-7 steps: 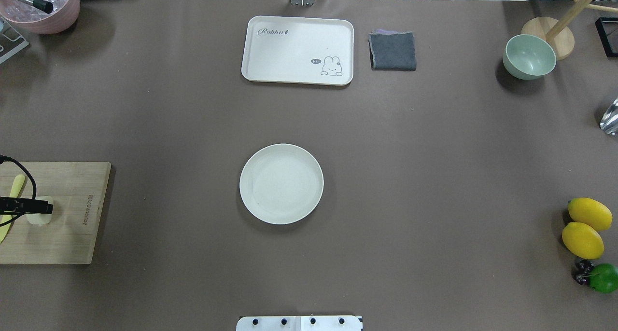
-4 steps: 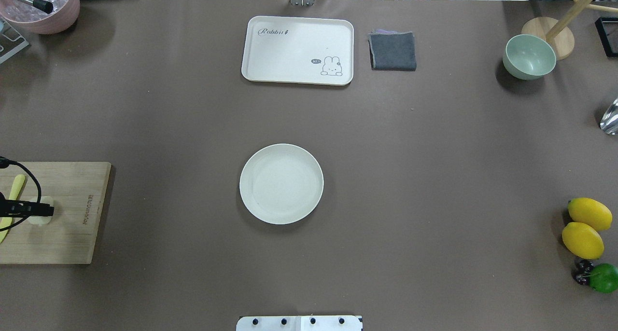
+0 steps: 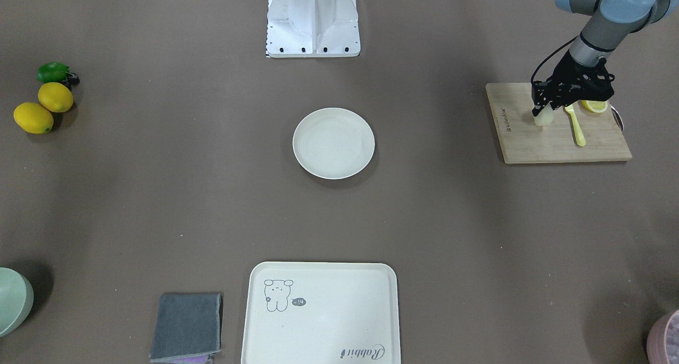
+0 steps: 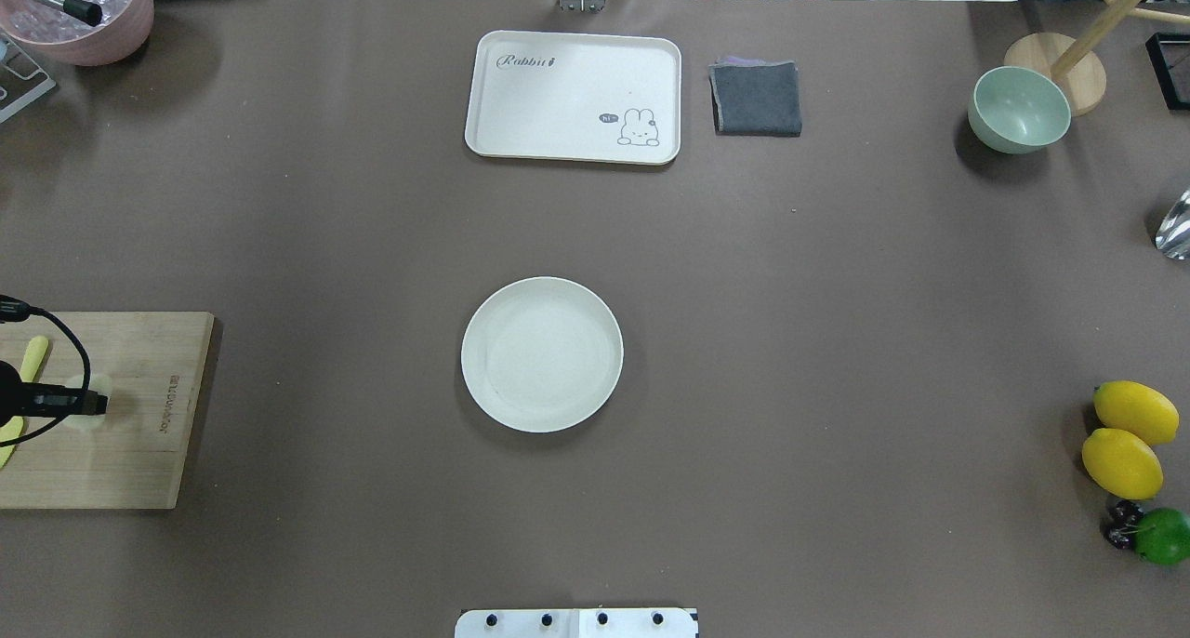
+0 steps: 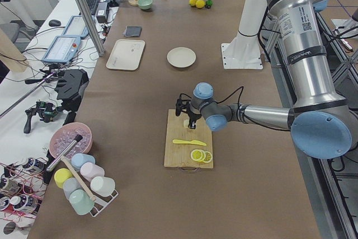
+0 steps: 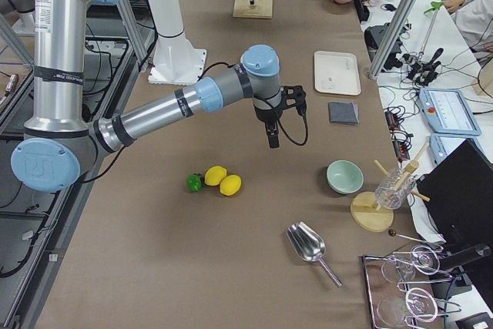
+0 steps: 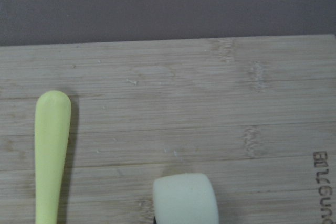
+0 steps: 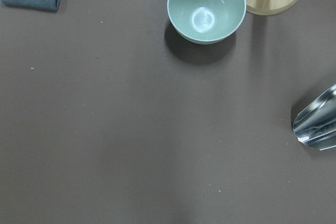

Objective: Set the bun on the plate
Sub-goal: 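Reach the left gripper to the white bun on the cutting board and grasp it, then carry the bun with the left gripper and lower it onto the white plate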

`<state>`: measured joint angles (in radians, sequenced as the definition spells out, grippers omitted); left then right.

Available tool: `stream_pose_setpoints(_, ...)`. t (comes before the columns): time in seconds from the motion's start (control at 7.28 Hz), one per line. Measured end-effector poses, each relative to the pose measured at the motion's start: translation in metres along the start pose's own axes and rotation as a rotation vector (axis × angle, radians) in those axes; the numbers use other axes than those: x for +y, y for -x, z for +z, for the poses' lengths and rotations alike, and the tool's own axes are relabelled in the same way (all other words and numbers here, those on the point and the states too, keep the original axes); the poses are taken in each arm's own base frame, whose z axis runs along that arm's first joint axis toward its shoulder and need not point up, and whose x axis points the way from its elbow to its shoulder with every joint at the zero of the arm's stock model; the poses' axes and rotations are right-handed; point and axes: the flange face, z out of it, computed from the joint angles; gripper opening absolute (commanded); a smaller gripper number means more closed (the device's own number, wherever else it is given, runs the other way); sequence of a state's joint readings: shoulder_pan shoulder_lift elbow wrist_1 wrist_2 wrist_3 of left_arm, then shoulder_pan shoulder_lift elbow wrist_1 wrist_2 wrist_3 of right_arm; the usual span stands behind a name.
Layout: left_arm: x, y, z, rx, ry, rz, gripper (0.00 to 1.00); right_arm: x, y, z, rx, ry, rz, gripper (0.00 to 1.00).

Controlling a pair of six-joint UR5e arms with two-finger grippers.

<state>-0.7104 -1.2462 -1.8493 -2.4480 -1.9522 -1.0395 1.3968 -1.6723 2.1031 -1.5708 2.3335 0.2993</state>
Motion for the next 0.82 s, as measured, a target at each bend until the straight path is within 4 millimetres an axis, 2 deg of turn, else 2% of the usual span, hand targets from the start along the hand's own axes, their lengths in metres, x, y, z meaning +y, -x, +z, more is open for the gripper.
stream_pose_setpoints(0.14, -0.007, -0.02, -0.011, 0.05, -0.001, 0.009, 0.34, 0.0, -0.001, -0.001, 0.0, -0.001, 0.002, 1.0)
stream_pose_setpoints(0.27, -0.022, -0.047, -0.016, 0.106, -0.011, 0.018, 0.34, 0.001, -0.002, -0.001, 0.001, 0.0, 0.005, 1.0)
stream_pose_setpoints(0.41, -0.045, -0.084, -0.011, 0.161, -0.029, 0.007, 0.34, 0.004, -0.004, 0.0, 0.002, 0.002, 0.009, 1.0)
stream_pose_setpoints(0.69, -0.098, -0.175, 0.004, 0.252, -0.049, -0.055, 0.34, 0.009, -0.01, -0.001, 0.006, 0.004, 0.022, 1.0)
stream_pose_setpoints(0.82, -0.114, -0.233, 0.008, 0.283, -0.045, -0.089, 0.34, 0.011, -0.013, -0.002, 0.008, 0.003, 0.027, 1.0)
